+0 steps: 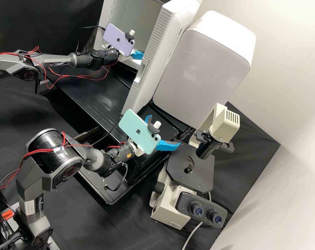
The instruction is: Take the petri dish out of the incubator
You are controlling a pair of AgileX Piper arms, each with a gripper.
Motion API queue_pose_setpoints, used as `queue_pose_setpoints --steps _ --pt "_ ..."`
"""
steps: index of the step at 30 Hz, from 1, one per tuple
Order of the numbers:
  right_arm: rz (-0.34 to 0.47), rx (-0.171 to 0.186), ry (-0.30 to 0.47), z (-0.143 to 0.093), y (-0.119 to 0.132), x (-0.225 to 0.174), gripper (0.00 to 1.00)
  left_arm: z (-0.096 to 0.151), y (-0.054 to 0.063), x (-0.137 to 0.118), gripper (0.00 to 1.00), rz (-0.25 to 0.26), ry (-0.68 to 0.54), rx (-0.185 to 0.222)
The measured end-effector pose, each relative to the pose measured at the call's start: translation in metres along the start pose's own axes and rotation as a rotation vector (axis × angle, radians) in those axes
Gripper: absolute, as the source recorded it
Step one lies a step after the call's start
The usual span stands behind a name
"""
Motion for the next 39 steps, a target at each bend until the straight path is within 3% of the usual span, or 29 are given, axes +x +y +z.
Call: queue_pose_setpoints --steps 24,31,37,39 --pt "0.0 0.0 0.0 0.0 0.0 0.0 1.0 0.0 0.0 0.0 0.0 0.0 0.0 0.001" --pt "0.0 0.0 0.0 0.0 0.0 0.0 1.0 -0.0005 -0.0033 -0.0002 0.0 -0.013 -0.001 0.005" --pt "0.0 0.0 0.0 0.0 0.0 0.0 1.0 -0.0004 0.0008 -0.0054 0.0 -0.034 -0.017 0.011" --pt "0.0 0.0 0.0 0.0 0.0 0.0 1.0 -0.0008 -0.0001 -0.009 0.0 -0.036 -0.026 -0.007"
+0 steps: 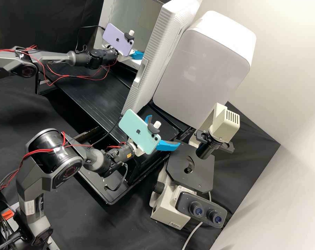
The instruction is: Take the petri dish out of the incubator
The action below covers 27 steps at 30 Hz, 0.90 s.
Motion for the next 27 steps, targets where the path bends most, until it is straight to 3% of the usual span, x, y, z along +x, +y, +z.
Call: queue_pose_setpoints --steps 1,4,6,9,10,27 --pt "0.0 0.0 0.0 0.0 0.0 0.0 1.0 0.0 0.0 -0.002 0.0 0.008 -0.008 0.018" --pt "0.0 0.0 0.0 0.0 0.0 0.0 1.0 0.0 -0.002 -0.01 0.0 0.007 -0.041 0.003" --pt "0.0 0.0 0.0 0.0 0.0 0.0 1.0 0.001 -0.003 -0.016 0.0 0.004 -0.067 0.033" --pt "0.0 0.0 0.0 0.0 0.0 0.0 1.0 0.001 -0.003 -0.026 0.0 -0.012 -0.092 0.006" --pt "0.0 0.0 0.0 0.0 0.0 0.0 1.0 0.002 -0.001 -0.029 0.0 -0.007 -0.102 0.018" --pt "0.0 0.0 0.0 0.0 0.0 0.0 1.0 0.005 -0.003 -0.111 0.0 -0.069 -0.242 0.068"
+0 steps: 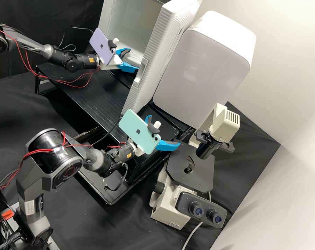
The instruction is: Take the petri dish out of the incubator
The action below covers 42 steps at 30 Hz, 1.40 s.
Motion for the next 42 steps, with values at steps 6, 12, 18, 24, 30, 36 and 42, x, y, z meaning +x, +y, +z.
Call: queue_pose_setpoints --steps 6,12,18,24,30,36,42 --pt "0.0 0.0 0.0 0.0 0.0 0.0 1.0 0.001 -0.005 -0.031 0.0 -0.023 -0.029 -0.006" --pt "0.0 0.0 0.0 0.0 0.0 0.0 1.0 0.003 -0.014 -0.072 0.0 -0.054 -0.067 0.012" --pt "0.0 0.0 0.0 0.0 0.0 0.0 1.0 0.011 -0.021 -0.117 0.0 -0.052 -0.121 0.024" --pt "0.0 0.0 0.0 0.0 0.0 0.0 1.0 0.021 -0.025 -0.155 0.0 -0.039 -0.178 0.038" --pt "0.0 0.0 0.0 0.0 0.0 0.0 1.0 0.024 -0.031 -0.184 0.0 -0.035 -0.207 0.033" --pt "0.0 0.0 0.0 0.0 0.0 0.0 1.0 0.029 -0.044 -0.204 0.0 -0.072 -0.238 -0.003" --pt "0.0 0.0 0.0 0.0 0.0 0.0 1.0 0.032 -0.055 -0.211 0.0 -0.11 -0.255 -0.019"
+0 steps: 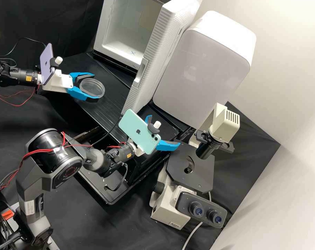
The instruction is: Take the petri dish out of the incubator
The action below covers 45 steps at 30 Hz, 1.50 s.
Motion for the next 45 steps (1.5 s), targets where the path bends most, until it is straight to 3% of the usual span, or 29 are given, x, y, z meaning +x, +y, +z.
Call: queue_pose_setpoints --steps 9,14,24,39,45 --pt "0.0 0.0 0.0 0.0 0.0 0.0 1.0 0.003 -0.014 -0.001 0.0 -0.041 -0.017 -0.055" --pt "0.0 0.0 0.0 0.0 0.0 0.0 1.0 0.002 -0.018 0.003 0.0 -0.035 -0.022 -0.057" --pt "0.0 0.0 0.0 0.0 0.0 0.0 1.0 -0.002 -0.02 0.005 0.0 -0.024 -0.012 -0.06" --pt "0.0 0.0 0.0 0.0 0.0 0.0 1.0 -0.02 -0.01 0.031 0.0 -0.001 0.043 -0.054" --pt "0.0 0.0 0.0 0.0 0.0 0.0 1.0 -0.021 -0.012 0.036 0.0 -0.007 0.045 -0.05"
